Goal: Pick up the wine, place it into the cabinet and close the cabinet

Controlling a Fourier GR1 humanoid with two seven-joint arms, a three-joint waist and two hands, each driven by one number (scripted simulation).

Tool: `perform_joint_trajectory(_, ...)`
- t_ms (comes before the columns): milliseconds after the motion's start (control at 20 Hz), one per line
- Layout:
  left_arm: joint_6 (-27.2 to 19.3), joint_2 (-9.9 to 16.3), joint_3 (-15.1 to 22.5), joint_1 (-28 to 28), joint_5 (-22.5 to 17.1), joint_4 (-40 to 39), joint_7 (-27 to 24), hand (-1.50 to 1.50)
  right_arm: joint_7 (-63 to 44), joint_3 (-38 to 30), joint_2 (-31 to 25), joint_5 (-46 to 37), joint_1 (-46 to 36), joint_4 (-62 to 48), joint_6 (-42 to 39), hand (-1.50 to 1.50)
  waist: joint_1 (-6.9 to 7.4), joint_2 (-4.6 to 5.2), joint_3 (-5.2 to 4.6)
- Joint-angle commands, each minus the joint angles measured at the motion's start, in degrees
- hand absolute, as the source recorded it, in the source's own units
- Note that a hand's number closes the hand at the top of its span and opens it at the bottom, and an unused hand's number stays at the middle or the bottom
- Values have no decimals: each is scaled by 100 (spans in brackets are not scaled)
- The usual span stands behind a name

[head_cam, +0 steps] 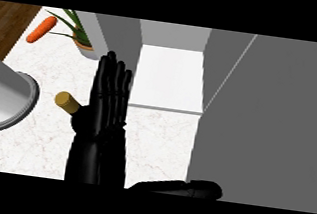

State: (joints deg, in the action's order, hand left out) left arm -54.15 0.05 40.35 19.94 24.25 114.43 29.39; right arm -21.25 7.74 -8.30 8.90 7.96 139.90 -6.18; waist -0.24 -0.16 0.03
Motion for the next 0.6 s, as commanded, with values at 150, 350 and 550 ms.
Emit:
perform_joint_trajectory(150, -418, -5, 219, -52, 932, 310, 893, -150, -857, 205, 94, -29, -416, 559, 325, -150, 33, -2, -3)
perform_joint_trajectory(350, -376, -5, 196, -256, 1327, 529, 1240, -150, -1008, 85, 92, -134, -506, 756, 402, -150, 23, -4, -3)
perform_joint_trajectory(550, 419, -4, -506, -384, 1174, 1058, 1282, -150, -1117, 106, 143, -186, -791, 545, 476, -150, 25, 8, -5)
